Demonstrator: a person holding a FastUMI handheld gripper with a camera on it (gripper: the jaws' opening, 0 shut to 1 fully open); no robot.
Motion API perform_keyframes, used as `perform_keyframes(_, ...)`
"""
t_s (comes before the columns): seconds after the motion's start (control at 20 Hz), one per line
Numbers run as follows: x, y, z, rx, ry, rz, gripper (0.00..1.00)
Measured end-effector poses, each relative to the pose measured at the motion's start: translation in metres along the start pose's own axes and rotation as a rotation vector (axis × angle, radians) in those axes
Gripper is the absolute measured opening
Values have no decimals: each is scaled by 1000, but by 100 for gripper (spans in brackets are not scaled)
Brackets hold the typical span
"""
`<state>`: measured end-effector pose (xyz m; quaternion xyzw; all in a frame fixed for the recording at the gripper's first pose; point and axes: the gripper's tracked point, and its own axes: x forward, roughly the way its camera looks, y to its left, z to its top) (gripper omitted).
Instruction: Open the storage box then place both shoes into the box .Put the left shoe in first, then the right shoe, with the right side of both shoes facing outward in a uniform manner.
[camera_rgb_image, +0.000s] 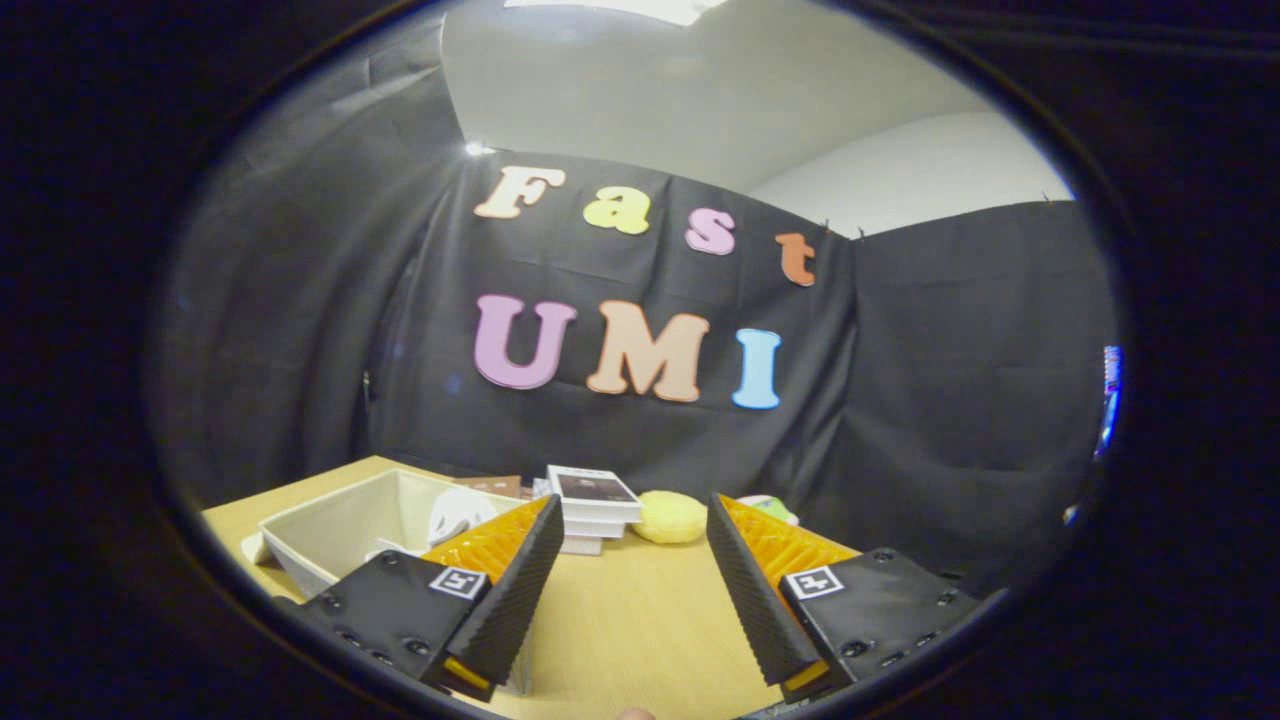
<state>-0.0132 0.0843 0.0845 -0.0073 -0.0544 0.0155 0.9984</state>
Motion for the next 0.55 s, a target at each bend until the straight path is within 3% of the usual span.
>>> perform_keyframes(0.25,-9,2,-40,43,12,117,94)
perform_keyframes(0.55,-16,-16,-43,147,-29,148,95)
